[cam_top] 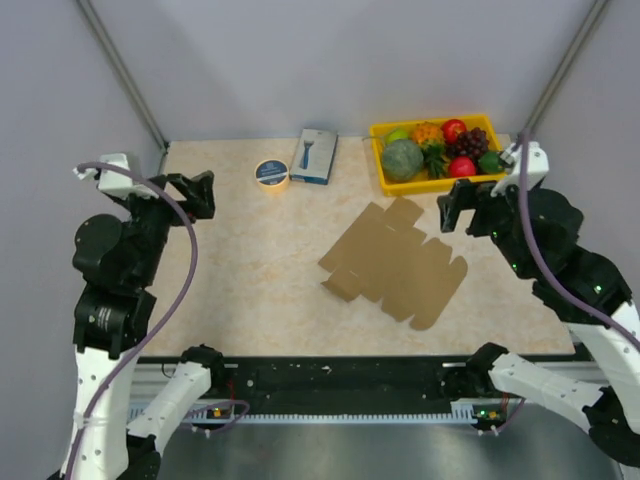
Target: Fold the paper box
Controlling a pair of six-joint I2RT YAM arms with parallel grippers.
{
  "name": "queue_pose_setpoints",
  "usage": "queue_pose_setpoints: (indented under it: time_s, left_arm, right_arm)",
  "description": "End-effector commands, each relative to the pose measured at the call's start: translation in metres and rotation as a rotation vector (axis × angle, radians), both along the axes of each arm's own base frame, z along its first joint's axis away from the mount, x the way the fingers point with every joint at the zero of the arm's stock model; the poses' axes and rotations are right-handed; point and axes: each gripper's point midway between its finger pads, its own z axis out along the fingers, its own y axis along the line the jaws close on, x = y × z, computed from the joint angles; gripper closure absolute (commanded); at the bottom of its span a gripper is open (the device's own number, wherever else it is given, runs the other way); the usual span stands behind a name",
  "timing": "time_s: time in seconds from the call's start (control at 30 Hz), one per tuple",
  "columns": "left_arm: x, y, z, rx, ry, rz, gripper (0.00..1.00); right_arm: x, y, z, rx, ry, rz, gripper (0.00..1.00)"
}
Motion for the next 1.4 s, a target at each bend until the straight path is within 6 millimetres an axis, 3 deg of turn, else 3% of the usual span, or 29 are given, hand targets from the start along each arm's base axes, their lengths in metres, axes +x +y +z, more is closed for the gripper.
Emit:
queue_pose_setpoints:
  time_s: [0.0, 0.03, 0.1, 0.13, 0.2, 0.23, 0.4, 0.43, 0.47, 0.5, 0.57, 0.6, 0.67, 0.7, 0.77, 0.8, 0.87, 0.97, 1.07, 1.1, 1.23, 1.27, 1.3, 1.37]
  left_arm:
    - [0.013, -0.034, -0.036, -0.049, 0.149, -0.162, 0.02]
    - [0.028, -0.046, -0.06, -0.066, 0.249, -0.208, 0.02]
    - [0.038, -0.061, -0.098, -0.126, 0.418, -0.253, 0.04]
    - [0.041, -0.08, -0.131, -0.149, 0.527, -0.345, 0.06]
    - [0.043, -0.097, -0.156, -0.195, 0.589, -0.427, 0.09]
    - [0.042, -0.102, -0.186, -0.233, 0.657, -0.437, 0.09]
    - [0.04, -0.134, -0.254, -0.544, 0.747, -0.522, 0.05]
    - [0.042, -0.14, -0.277, -0.603, 0.782, -0.513, 0.05]
    - [0.043, -0.149, -0.286, -0.602, 0.786, -0.508, 0.04]
    - [0.045, -0.156, -0.307, -0.602, 0.85, -0.489, 0.04]
    - [0.046, -0.179, -0.318, -0.597, 0.889, -0.52, 0.05]
    - [0.047, -0.187, -0.337, -0.607, 0.959, -0.513, 0.06]
    - [0.046, -0.209, -0.343, -0.678, 0.992, -0.544, 0.1]
    - [0.043, -0.211, -0.363, -0.706, 1.043, -0.512, 0.11]
    - [0.038, -0.225, -0.369, -0.798, 1.079, -0.503, 0.12]
    - [0.033, -0.227, -0.385, -0.818, 1.118, -0.466, 0.13]
    - [0.02, -0.241, -0.393, -0.865, 1.168, -0.459, 0.14]
    - [0.005, -0.252, -0.409, -0.897, 1.229, -0.399, 0.16]
    - [0.001, -0.255, -0.419, -0.93, 1.246, -0.373, 0.21]
    - [0.002, -0.257, -0.421, -0.934, 1.245, -0.376, 0.36]
    - [0.011, -0.252, -0.424, -0.851, 1.211, -0.354, 0.65]
    - [0.016, -0.248, -0.423, -0.808, 1.183, -0.332, 0.7]
    - [0.026, -0.251, -0.402, -0.776, 1.123, -0.354, 0.74]
    - [0.024, -0.234, -0.405, -0.578, 1.108, -0.322, 0.83]
  right_arm:
    - [0.016, 0.047, -0.034, -0.013, 0.13, 0.132, 0.01]
    - [0.017, 0.054, -0.041, -0.016, 0.155, 0.154, 0.01]
    - [0.02, 0.069, -0.06, -0.025, 0.207, 0.204, 0.01]
    - [0.021, 0.071, -0.066, -0.021, 0.216, 0.209, 0.01]
    - [0.023, 0.074, -0.081, -0.02, 0.247, 0.2, 0.01]
    - [0.023, 0.073, -0.085, -0.016, 0.252, 0.192, 0.01]
    - [0.017, 0.076, -0.111, 0.043, 0.303, 0.202, 0.01]
    - [0.014, 0.076, -0.111, 0.058, 0.303, 0.209, 0.01]
    - [0.012, 0.077, -0.116, 0.066, 0.316, 0.218, 0.01]
    - [0.01, 0.078, -0.117, 0.083, 0.318, 0.221, 0.01]
    - [0.005, 0.077, -0.118, 0.097, 0.315, 0.228, 0.01]
    - [0.004, 0.075, -0.118, 0.101, 0.314, 0.224, 0.01]
    - [0.001, 0.07, -0.116, 0.109, 0.296, 0.217, 0.01]
    - [-0.001, 0.068, -0.115, 0.112, 0.29, 0.211, 0.01]
    - [-0.003, 0.064, -0.114, 0.122, 0.28, 0.202, 0.01]
    - [-0.007, 0.061, -0.109, 0.139, 0.26, 0.202, 0.01]
    - [-0.01, 0.058, -0.108, 0.154, 0.253, 0.196, 0.01]
    - [-0.013, 0.054, -0.105, 0.165, 0.236, 0.194, 0.01]
    - [-0.015, 0.053, -0.106, 0.165, 0.234, 0.195, 0.01]
    - [-0.015, 0.053, -0.106, 0.166, 0.235, 0.196, 0.01]
    - [-0.013, 0.055, -0.116, 0.146, 0.257, 0.199, 0.01]
    - [-0.012, 0.058, -0.119, 0.137, 0.27, 0.205, 0.01]
    - [-0.012, 0.059, -0.121, 0.128, 0.274, 0.212, 0.01]
    - [-0.008, 0.068, -0.128, 0.076, 0.296, 0.26, 0.01]
